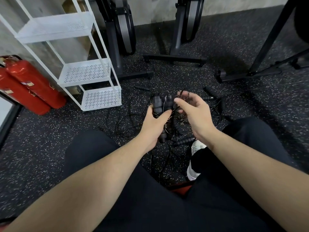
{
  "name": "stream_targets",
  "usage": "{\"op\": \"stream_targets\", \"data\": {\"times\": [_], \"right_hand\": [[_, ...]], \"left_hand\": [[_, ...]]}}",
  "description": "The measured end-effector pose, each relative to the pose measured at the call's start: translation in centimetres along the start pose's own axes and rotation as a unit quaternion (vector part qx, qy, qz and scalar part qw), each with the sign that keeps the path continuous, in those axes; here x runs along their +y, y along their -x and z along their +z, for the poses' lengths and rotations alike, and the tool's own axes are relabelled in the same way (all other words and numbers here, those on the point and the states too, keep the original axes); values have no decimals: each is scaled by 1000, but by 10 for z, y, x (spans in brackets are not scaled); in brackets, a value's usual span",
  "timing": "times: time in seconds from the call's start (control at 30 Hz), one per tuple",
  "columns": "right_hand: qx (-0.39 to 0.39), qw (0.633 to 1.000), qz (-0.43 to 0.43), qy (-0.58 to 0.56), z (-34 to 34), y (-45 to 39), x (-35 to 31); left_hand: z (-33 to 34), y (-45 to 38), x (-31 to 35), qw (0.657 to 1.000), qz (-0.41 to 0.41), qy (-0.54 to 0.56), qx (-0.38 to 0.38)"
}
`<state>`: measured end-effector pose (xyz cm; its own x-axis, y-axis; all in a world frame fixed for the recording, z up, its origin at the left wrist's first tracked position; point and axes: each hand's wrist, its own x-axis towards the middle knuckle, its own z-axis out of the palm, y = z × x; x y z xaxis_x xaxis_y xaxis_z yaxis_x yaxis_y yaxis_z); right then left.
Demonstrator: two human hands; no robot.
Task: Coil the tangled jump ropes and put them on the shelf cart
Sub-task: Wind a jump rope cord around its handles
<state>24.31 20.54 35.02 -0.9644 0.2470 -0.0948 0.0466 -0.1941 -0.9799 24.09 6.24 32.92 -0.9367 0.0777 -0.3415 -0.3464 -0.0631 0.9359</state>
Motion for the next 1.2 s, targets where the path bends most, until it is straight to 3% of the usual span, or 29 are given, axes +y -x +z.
{"op": "stream_targets", "data": {"times": [0.13, 0.43, 0.6, 0.8, 0.93, 1.1, 1.2], "right_hand": [[-56, 998, -7, 12, -3, 3, -2], [-31, 999, -1, 25, -5, 1, -17], [-58, 997, -7, 52, -10, -4, -22], [-32, 972, -39, 229, -13, -10, -13], [-9, 919, -141, 368, -7, -7, -10], [-30, 791, -290, 538, -7, -6, -8], [-21, 735, -348, 581, -6, -9, -8]], "left_hand": [[-4, -2, -1, 999, -21, 23, -7], [-7, 2, 3, 990, -104, 83, -55], [-6, 1, 5, 991, -110, 66, -35], [-4, -1, 4, 992, -106, 67, 28], [1, 0, 5, 991, -101, 87, 30], [8, 4, 2, 993, -78, 81, 42], [14, 7, 4, 992, -70, 90, 55]]}}
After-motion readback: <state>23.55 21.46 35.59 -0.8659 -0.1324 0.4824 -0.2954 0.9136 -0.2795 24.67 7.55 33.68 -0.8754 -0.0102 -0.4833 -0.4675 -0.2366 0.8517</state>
